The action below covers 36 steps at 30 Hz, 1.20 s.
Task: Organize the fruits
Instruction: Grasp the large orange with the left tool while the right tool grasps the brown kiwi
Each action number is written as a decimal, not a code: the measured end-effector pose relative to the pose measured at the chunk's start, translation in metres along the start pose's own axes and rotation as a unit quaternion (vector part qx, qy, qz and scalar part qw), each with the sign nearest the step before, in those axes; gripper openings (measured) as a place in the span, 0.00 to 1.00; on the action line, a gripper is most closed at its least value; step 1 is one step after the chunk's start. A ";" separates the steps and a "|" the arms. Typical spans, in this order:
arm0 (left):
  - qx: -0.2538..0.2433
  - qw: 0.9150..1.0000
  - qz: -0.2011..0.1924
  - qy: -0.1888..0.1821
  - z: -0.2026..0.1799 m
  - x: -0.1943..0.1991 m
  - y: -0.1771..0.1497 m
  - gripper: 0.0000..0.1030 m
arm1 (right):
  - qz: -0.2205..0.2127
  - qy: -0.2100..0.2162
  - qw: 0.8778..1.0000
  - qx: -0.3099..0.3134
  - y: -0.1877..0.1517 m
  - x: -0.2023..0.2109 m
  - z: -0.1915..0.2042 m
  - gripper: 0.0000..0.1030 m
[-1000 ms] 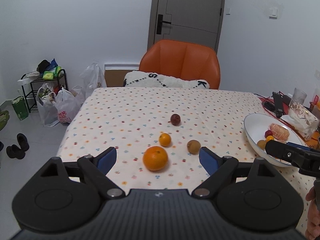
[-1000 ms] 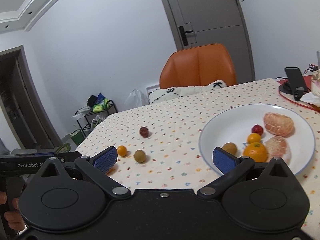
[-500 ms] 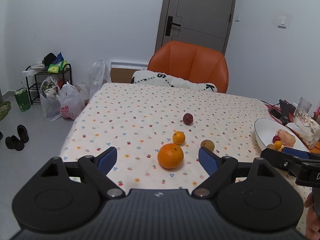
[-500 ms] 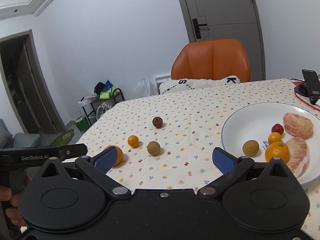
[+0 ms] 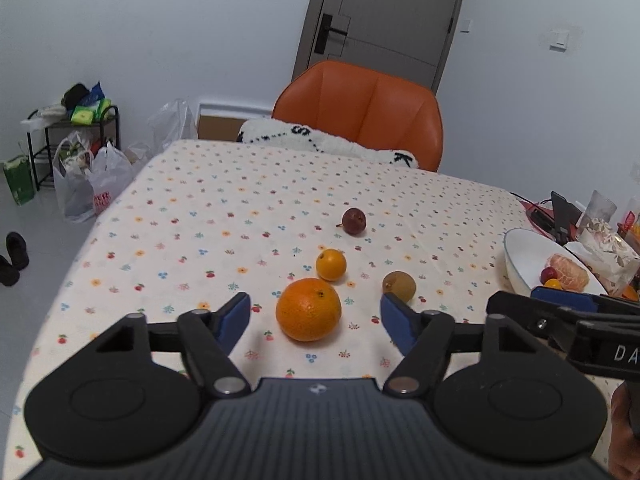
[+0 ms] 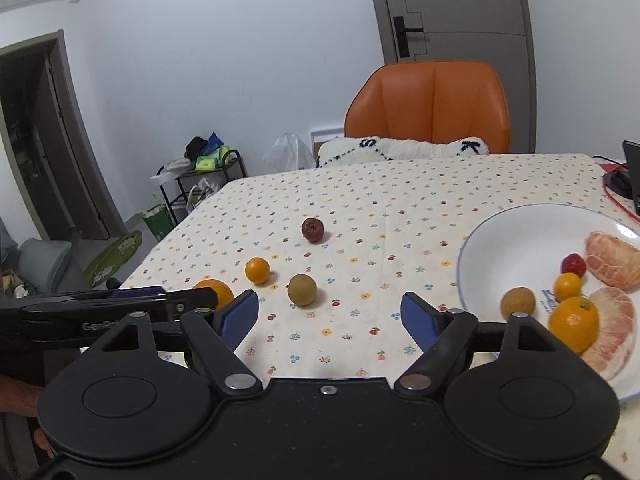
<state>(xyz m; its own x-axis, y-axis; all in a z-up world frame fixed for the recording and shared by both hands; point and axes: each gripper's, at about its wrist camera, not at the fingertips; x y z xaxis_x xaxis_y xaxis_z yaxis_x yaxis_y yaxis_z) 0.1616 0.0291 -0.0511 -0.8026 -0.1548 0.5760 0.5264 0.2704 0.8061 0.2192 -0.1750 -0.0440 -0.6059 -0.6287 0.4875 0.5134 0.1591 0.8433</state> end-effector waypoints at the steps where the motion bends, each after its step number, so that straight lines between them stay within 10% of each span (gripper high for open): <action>1: 0.002 1.000 0.001 0.000 0.001 -0.003 0.000 0.65 | 0.002 0.001 1.000 0.000 0.000 -0.003 0.001 0.74; 8: 0.013 1.000 0.020 -0.008 0.004 -0.020 0.001 0.39 | 0.011 0.001 1.000 0.003 0.006 -0.024 0.001 0.73; 27: 0.040 0.999 0.013 0.024 0.040 -0.012 0.014 0.38 | 0.042 0.025 0.999 0.013 0.015 -0.082 0.018 0.67; 29: 0.040 0.999 0.011 0.027 0.042 -0.010 0.015 0.38 | 0.048 0.023 0.998 0.014 0.014 -0.087 0.018 0.63; 33: 0.043 0.998 0.009 0.035 0.045 -0.007 0.015 0.38 | 0.058 0.029 0.998 0.013 0.010 -0.092 0.015 0.23; 36: 0.041 0.998 0.007 0.041 0.043 -0.006 0.016 0.37 | 0.053 0.044 0.998 0.010 0.009 -0.086 0.014 0.22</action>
<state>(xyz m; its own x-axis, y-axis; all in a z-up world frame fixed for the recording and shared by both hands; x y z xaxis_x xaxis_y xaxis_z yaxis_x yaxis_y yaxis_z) 0.1628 0.0756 -0.0481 -0.7679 -0.2267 0.5991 0.5104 0.3487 0.7861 0.2673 -0.1088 -0.0747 -0.4926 -0.6719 0.5531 0.5591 0.2427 0.7928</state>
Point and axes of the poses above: each gripper's, at about its wrist camera, not at the fingertips, and x roughly against the way its jaws point, z to its left, y to its top, and after that the axes turned 7 degrees about y, right-handed
